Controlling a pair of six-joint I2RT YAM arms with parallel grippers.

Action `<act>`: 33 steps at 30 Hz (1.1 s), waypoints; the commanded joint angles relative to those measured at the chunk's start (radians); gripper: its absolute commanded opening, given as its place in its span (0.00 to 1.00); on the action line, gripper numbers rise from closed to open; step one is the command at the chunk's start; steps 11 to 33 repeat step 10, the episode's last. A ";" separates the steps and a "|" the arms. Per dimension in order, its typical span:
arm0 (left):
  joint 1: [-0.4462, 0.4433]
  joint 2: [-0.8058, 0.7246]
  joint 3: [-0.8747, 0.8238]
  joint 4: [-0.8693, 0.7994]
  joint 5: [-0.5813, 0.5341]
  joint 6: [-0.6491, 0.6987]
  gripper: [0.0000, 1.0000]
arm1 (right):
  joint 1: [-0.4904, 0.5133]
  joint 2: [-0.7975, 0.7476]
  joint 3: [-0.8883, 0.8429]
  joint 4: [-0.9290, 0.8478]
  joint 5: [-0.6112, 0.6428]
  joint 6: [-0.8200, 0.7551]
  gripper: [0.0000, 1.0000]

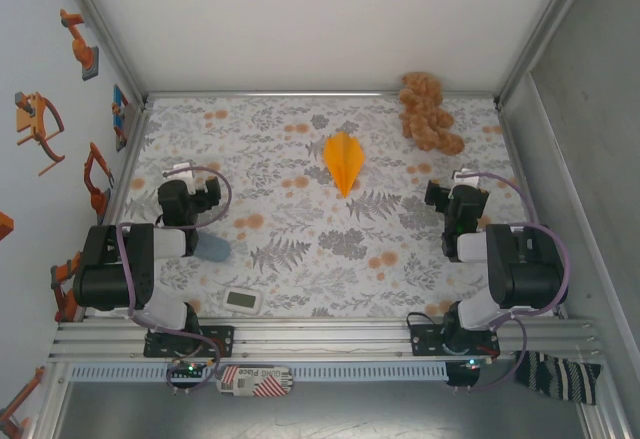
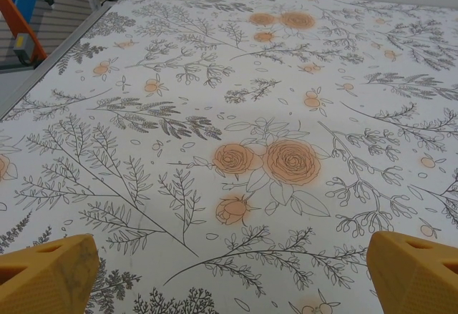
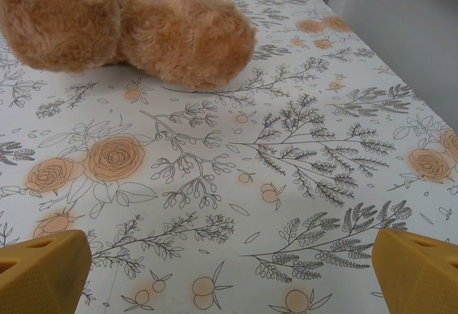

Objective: Fold a paper plane with a square sheet of paper (pick it up from the middle)
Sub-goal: Reset both arms

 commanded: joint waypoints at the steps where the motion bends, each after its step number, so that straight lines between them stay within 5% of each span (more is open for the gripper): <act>1: 0.005 -0.001 0.013 -0.006 0.002 0.016 0.96 | -0.007 0.005 0.027 0.025 0.000 -0.010 0.99; 33: 0.003 0.000 0.013 -0.007 0.000 0.017 0.96 | -0.006 0.005 0.026 0.024 0.000 -0.010 0.99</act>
